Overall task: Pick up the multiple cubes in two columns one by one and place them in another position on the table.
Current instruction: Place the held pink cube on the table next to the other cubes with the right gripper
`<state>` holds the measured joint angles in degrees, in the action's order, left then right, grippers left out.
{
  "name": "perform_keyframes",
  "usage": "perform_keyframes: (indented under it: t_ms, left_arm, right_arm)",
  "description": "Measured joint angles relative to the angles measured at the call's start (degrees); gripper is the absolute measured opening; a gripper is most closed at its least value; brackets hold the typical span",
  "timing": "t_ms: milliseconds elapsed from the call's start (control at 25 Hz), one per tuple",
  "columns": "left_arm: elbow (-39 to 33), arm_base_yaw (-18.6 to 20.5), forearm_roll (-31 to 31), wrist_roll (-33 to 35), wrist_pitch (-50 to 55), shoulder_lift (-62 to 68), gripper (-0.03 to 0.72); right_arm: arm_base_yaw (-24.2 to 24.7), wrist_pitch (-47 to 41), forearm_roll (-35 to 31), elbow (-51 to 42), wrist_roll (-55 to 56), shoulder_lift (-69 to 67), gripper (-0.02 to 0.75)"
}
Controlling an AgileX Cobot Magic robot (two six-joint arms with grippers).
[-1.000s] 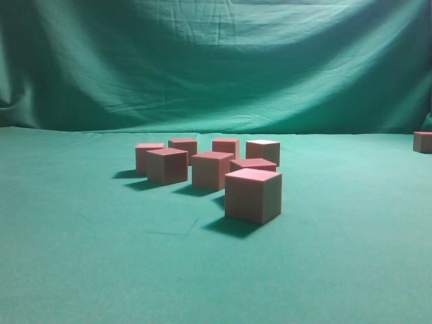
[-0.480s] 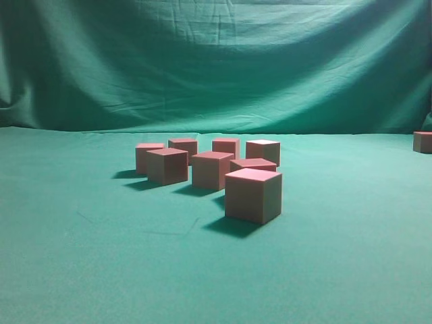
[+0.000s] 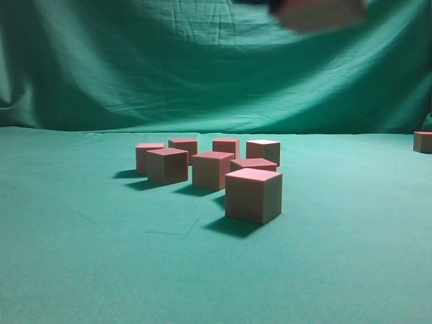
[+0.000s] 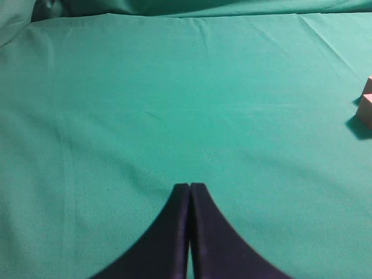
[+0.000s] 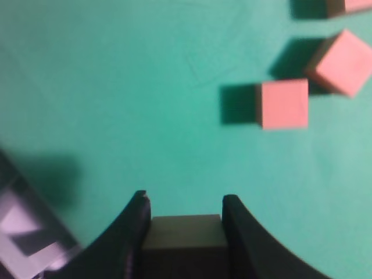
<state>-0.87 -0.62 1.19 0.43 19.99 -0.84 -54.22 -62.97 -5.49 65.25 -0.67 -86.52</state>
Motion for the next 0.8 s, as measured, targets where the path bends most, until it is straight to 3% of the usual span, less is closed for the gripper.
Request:
perform_keyframes:
  t_ms: [280,800]
  left_arm:
    - [0.0,0.0,0.0,0.0,0.0,0.0,0.0]
    - [0.0,0.0,0.0,0.0,0.0,0.0,0.0]
  right_arm:
    - [-4.16,4.51,4.43,6.64,-4.92,-9.42,0.268]
    - [-4.41,13.21,4.07,7.11,-19.44,-17.8,0.268]
